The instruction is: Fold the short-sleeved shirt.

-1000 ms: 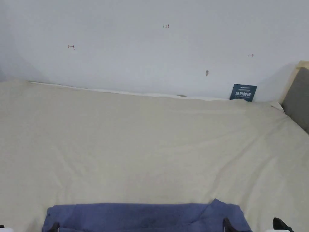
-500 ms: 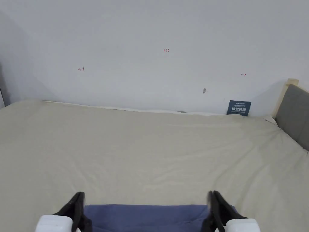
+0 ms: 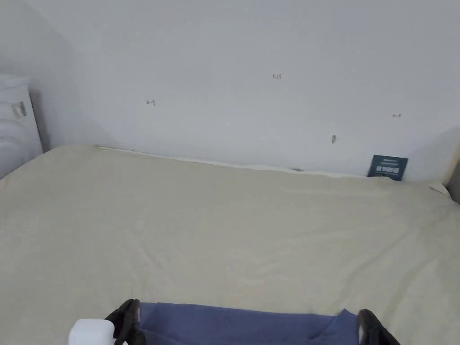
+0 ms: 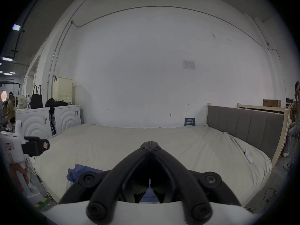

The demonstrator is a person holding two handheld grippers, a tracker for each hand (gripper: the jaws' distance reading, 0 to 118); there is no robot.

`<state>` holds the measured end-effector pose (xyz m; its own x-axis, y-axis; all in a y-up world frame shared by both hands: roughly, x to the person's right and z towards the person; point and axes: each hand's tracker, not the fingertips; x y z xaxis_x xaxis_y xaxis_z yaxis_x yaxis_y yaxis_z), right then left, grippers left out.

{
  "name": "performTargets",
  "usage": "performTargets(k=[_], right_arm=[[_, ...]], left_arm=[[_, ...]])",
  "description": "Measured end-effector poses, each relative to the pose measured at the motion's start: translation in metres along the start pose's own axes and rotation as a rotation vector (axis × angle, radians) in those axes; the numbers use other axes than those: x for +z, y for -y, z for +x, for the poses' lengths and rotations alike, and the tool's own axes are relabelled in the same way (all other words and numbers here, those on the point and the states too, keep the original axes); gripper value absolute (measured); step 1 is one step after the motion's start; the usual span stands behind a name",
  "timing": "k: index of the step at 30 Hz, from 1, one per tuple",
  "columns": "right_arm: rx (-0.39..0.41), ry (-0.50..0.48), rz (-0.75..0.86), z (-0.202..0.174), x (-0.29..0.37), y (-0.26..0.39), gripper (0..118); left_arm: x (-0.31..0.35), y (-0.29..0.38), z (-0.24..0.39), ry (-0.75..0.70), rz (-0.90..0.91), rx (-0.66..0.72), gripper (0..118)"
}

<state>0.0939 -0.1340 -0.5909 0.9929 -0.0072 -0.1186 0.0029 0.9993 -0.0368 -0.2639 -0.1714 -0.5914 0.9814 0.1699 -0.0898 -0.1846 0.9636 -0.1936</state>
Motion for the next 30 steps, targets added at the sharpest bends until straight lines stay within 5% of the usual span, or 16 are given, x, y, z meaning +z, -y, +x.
performTargets(k=[2,3,16,18,20,21,23,25,27,30], right_arm=[[-0.011,-0.008,-0.016,-0.001,-0.003,0.004,0],[-0.012,-0.013,-0.023,-0.001,-0.005,0.006,0],[0.026,-0.02,-0.116,-0.007,-0.026,0.024,0],[0.03,-0.017,-0.122,-0.007,-0.028,0.026,0],[0.039,-0.02,-0.133,-0.006,-0.031,0.028,0],[0.048,-0.015,-0.138,-0.006,-0.032,0.029,0],[0.043,-0.011,-0.143,-0.005,-0.034,0.031,0],[0.016,-0.016,-0.154,-0.004,-0.037,0.032,0],[0.025,-0.017,-0.161,-0.005,-0.037,0.031,0],[0.033,-0.013,-0.159,-0.004,-0.036,0.028,0]], left_arm=[[-0.025,0.007,-0.015,-0.024,-0.076,0.0,100],[-0.04,0.013,-0.021,-0.072,-0.117,-0.021,118],[-0.209,0.122,-0.088,-0.166,-0.493,0.002,118],[-0.206,0.133,-0.08,-0.181,-0.591,0.056,114],[-0.192,0.127,-0.058,-0.247,-0.471,-0.111,110],[-0.195,0.128,-0.056,-0.234,-0.483,-0.086,101],[-0.188,0.127,-0.042,-0.214,-0.443,-0.113,67],[-0.184,0.127,-0.033,-0.091,-0.437,-0.111,9],[-0.18,0.132,-0.011,-0.186,-0.426,-0.279,9],[-0.158,0.115,-0.012,-0.232,-0.397,-0.273,9]])
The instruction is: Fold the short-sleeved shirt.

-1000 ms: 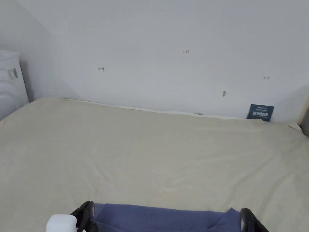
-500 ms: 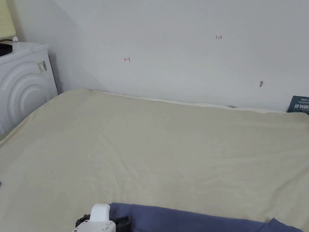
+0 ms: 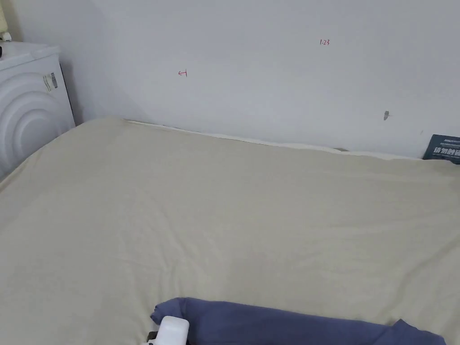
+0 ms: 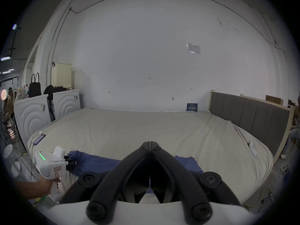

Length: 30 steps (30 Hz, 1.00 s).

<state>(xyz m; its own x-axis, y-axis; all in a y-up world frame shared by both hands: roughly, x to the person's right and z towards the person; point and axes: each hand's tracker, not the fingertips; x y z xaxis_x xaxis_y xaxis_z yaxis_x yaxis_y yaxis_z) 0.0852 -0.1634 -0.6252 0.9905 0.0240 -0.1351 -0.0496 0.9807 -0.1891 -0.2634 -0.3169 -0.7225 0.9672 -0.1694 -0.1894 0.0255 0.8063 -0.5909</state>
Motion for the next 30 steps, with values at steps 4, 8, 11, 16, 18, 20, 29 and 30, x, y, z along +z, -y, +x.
performTargets(k=[4,8,11,16,18,20,29,30], right_arm=[[-0.012,0.003,0.006,-0.001,-0.001,-0.002,0],[-0.012,-0.007,0.008,-0.009,-0.006,-0.002,0],[-0.018,-0.024,0.009,-0.016,-0.007,-0.001,0],[-0.015,-0.058,0.014,-0.028,-0.008,0.0,0],[-0.017,-0.069,0.013,-0.031,-0.007,-0.001,0],[-0.016,-0.073,0.022,-0.031,-0.003,-0.003,0],[-0.008,-0.041,0.02,-0.012,0.008,-0.004,0],[-0.001,-0.036,0.018,-0.01,0.008,-0.005,0]], left_arm=[[0.005,-0.008,-0.031,-0.036,0.072,-0.094,9],[0.025,-0.024,-0.086,-0.105,0.092,-0.083,9],[0.039,-0.035,-0.129,-0.188,0.118,-0.061,9],[0.052,-0.045,-0.142,-0.168,0.173,-0.054,9],[0.067,-0.054,-0.12,-0.13,0.24,-0.07,9],[0.071,-0.058,-0.09,-0.066,0.285,-0.098,9],[0.051,-0.047,0.073,0.284,0.201,-0.179,9],[0.041,-0.042,0.089,0.29,0.163,-0.196,9]])
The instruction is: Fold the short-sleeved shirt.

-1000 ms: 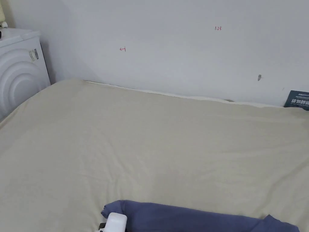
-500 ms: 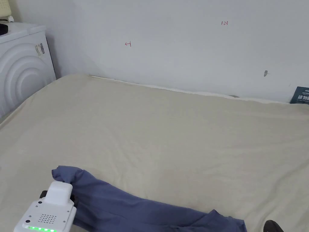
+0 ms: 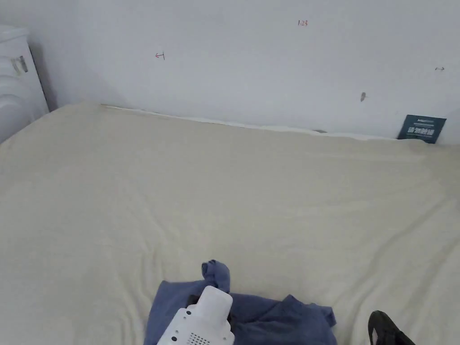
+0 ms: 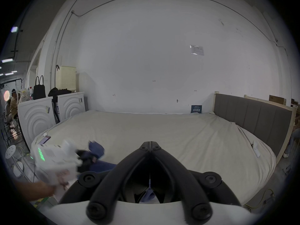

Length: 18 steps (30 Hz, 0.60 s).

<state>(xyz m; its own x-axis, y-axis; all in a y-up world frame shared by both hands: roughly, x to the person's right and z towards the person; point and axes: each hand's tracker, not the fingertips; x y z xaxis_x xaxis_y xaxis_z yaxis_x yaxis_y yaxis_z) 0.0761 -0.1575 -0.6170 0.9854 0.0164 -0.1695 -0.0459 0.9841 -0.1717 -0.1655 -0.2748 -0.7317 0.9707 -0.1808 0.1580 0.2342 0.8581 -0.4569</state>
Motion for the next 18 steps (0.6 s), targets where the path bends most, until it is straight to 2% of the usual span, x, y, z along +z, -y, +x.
performTargets(k=[3,5,6,7,8,9,10,11,15,18], right_arm=[[0.006,0.023,0.0,0.008,0.001,-0.001,0],[0.005,0.034,-0.006,0.012,0.001,-0.001,0],[0.004,0.044,-0.009,0.014,0.0,-0.001,0],[0.0,0.048,-0.012,0.016,0.0,-0.001,0],[-0.011,0.048,-0.012,0.017,-0.001,-0.001,0],[-0.025,0.044,-0.01,0.018,-0.002,0.0,0],[-0.032,0.042,-0.009,0.018,-0.003,0.0,0],[-0.036,0.043,-0.009,0.017,-0.004,0.0,0],[-0.05,0.027,-0.002,0.013,-0.007,0.0,0],[-0.053,0.01,-0.003,0.008,-0.008,0.002,0]], left_arm=[[-0.035,0.021,0.026,0.088,-0.126,0.026,9],[-0.044,0.032,0.031,0.134,-0.178,0.047,20],[-0.041,0.024,0.028,0.117,-0.164,0.04,41],[-0.038,0.021,0.023,0.144,-0.131,0.068,94],[-0.034,0.018,0.014,0.193,-0.136,0.125,118],[-0.029,0.017,0.007,0.22,-0.153,0.152,115],[-0.012,0.015,-0.003,0.21,-0.042,0.209,116],[0.004,0.006,-0.014,0.173,-0.042,0.146,117],[0.048,-0.002,-0.044,-0.038,0.078,0.167,117],[0.036,0.0,-0.059,-0.193,0.021,0.171,115]])
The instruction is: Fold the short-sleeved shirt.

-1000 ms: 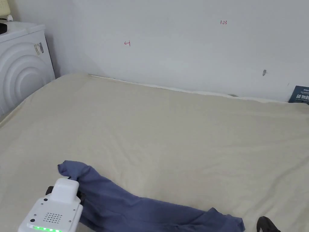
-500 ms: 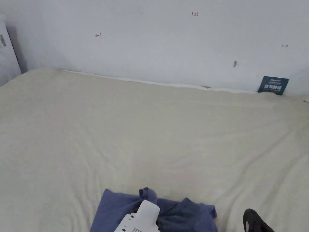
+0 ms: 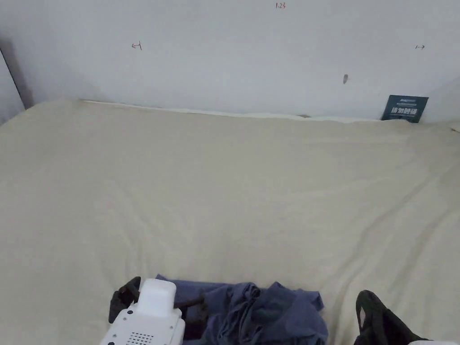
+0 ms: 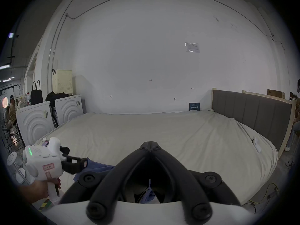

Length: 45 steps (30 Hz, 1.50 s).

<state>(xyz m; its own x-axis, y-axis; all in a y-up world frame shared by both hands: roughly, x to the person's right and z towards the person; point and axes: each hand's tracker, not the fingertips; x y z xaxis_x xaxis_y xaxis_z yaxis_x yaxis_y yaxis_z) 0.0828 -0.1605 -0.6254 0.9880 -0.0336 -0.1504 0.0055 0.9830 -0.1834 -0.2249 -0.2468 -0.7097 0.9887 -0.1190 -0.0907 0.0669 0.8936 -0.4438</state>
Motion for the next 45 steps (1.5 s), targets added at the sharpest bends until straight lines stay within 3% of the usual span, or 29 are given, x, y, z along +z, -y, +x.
performTargets(k=[1,2,3,4,13,19,23,26,34,40,44,45], right_arm=[[-0.001,-0.005,0.002,-0.001,0.0,0.001,0],[-0.005,-0.013,0.003,-0.001,0.0,0.001,0],[-0.006,-0.018,0.002,-0.001,0.001,0.0,0],[-0.004,-0.021,0.002,-0.002,0.001,0.0,0],[0.014,0.01,0.004,0.015,0.003,-0.004,0],[0.019,0.05,-0.02,0.03,0.004,0.0,0],[0.015,0.056,-0.04,0.031,0.002,0.003,0],[0.008,0.036,-0.017,0.026,0.004,0.002,0],[0.048,-0.035,0.091,-0.017,0.018,-0.023,0],[0.052,-0.063,0.131,-0.042,0.035,-0.023,0],[0.043,-0.093,0.119,-0.046,0.042,-0.02,0],[0.051,-0.092,0.118,-0.046,0.043,-0.02,0]], left_arm=[[-0.005,0.0,-0.002,-0.022,-0.016,-0.004,104],[-0.011,0.002,-0.002,0.006,-0.041,0.006,75],[-0.025,0.005,0.001,-0.008,-0.083,-0.007,22],[-0.032,0.011,0.005,-0.041,-0.142,-0.009,0],[-0.077,0.048,0.12,0.111,-0.214,-0.211,0],[-0.038,0.035,0.167,0.128,-0.166,-0.184,0],[-0.033,0.033,0.168,0.262,-0.129,-0.103,0],[0.007,0.01,0.134,0.353,0.052,0.017,0],[0.14,-0.053,0.022,0.076,0.416,0.076,0],[0.174,-0.032,-0.02,-0.032,0.413,0.051,0],[0.16,-0.019,-0.039,-0.028,0.308,0.159,0],[0.15,-0.017,-0.043,0.002,0.276,0.16,6]])
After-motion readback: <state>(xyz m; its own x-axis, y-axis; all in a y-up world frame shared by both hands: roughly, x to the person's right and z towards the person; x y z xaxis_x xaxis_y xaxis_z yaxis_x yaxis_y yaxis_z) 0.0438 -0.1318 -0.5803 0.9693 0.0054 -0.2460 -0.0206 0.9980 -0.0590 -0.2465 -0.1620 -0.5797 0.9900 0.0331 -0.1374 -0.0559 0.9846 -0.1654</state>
